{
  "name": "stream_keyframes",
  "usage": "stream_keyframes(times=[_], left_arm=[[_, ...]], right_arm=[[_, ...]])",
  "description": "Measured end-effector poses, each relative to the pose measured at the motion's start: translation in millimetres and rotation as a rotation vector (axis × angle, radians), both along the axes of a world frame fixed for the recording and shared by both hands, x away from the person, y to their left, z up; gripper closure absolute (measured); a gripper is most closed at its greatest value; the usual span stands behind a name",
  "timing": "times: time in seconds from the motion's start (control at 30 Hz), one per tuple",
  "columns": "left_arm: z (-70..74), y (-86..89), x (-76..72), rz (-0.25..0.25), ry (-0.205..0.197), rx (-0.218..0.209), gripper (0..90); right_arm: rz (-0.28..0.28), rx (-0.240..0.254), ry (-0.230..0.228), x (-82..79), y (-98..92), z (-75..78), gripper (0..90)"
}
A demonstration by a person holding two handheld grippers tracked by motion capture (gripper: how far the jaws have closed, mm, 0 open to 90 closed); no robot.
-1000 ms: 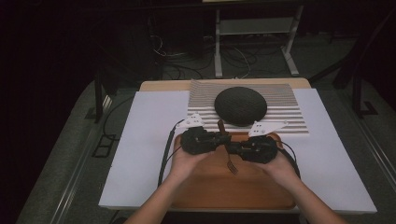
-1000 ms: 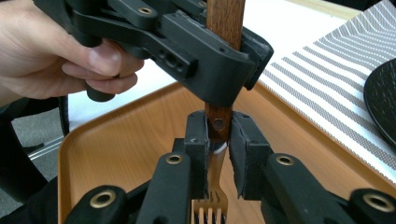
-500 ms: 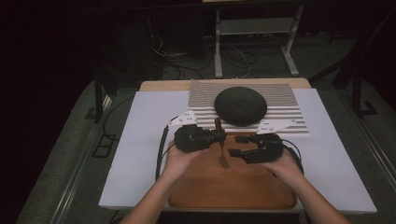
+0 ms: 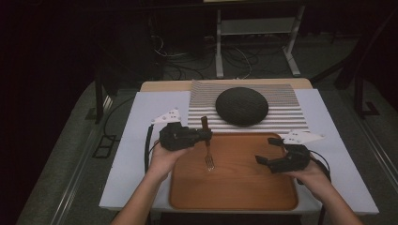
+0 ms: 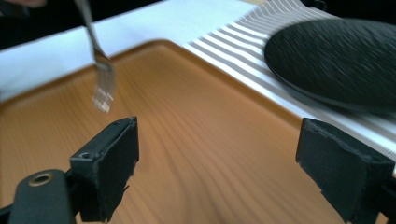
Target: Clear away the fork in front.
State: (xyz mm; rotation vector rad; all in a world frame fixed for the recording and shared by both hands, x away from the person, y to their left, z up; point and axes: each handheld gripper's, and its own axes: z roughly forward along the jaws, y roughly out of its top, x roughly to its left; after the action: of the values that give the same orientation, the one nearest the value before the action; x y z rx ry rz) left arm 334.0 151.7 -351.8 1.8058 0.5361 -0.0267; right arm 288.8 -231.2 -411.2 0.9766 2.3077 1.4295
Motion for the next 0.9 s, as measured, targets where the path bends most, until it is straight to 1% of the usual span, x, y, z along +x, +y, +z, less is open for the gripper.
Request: stream_keyframes(times=[0.07,0.1,0.17,0.27,0.3,0.33,0.37,0.4,0.47,0.57,0.6,0.67,0.7,0.73,0.83,0.9], left_arm=[[0.1,3.2,-0.8,-0.003,-0.003,0.003,80.5],[-0.1,10.3,-2.1,-0.007,0.002,0.009,80.5],[-0.4,17.8,-3.5,-0.004,0.003,0.014,80.4],[-0.5,29.6,-3.8,0.004,0.016,0.006,80.3],[-0.2,33.3,-4.3,0.006,0.02,0.004,80.3],[-0.2,33.3,-4.3,0.006,0.02,0.004,80.3],[0.9,39.7,-5.9,0.01,0.031,0.007,80.3],[0.9,39.7,-5.9,0.01,0.031,0.007,80.3],[2.6,48.0,-10.2,0.013,0.041,0.004,80.2],[1.8,55.6,-15.9,0.007,0.066,-0.005,80.2],[0.4,57.4,-17.9,0.002,0.076,-0.002,80.2],[-1.4,58.7,-20.1,-0.001,0.083,0.004,80.1],[-5.6,60.2,-23.5,-0.015,0.1,0.013,80.1],[-8.1,60.5,-24.9,-0.019,0.111,0.013,80.0],[-15.9,59.2,-25.6,-0.031,0.137,0.018,79.9],[-19.1,56.7,-23.9,-0.031,0.139,0.041,79.7]], right_arm=[[-0.024,-0.017,0.002,-4.4,-9.2,-4.8,12.0],[-0.035,-0.021,0.005,-6.5,-13.6,-7.3,11.2],[-0.051,-0.015,0.015,-10.6,-21.4,-11.9,10.2],[-0.065,-0.019,0.016,-15.9,-30.1,-18.2,8.2],[-0.067,-0.027,0.017,-17.5,-32.2,-20.0,7.8],[-0.067,-0.027,0.017,-17.5,-32.2,-20.0,7.8],[-0.072,-0.037,0.018,-19.8,-35.8,-22.9,7.3],[-0.072,-0.037,0.018,-19.8,-35.8,-22.9,7.3],[-0.078,-0.04,0.021,-22.3,-39.7,-25.7,6.9],[-0.084,-0.038,0.021,-21.0,-39.8,-26.0,6.9],[-0.082,-0.038,0.022,-20.7,-39.4,-26.3,6.7],[-0.08,-0.046,0.025,-20.2,-38.5,-27.3,6.4],[-0.078,-0.049,0.025,-20.0,-38.1,-27.7,6.3],[-0.077,-0.051,0.026,-19.8,-37.7,-27.9,6.3],[-0.08,-0.049,0.023,-19.4,-37.6,-27.4,6.3],[-0.083,-0.047,0.022,-19.2,-37.6,-26.9,6.3]])
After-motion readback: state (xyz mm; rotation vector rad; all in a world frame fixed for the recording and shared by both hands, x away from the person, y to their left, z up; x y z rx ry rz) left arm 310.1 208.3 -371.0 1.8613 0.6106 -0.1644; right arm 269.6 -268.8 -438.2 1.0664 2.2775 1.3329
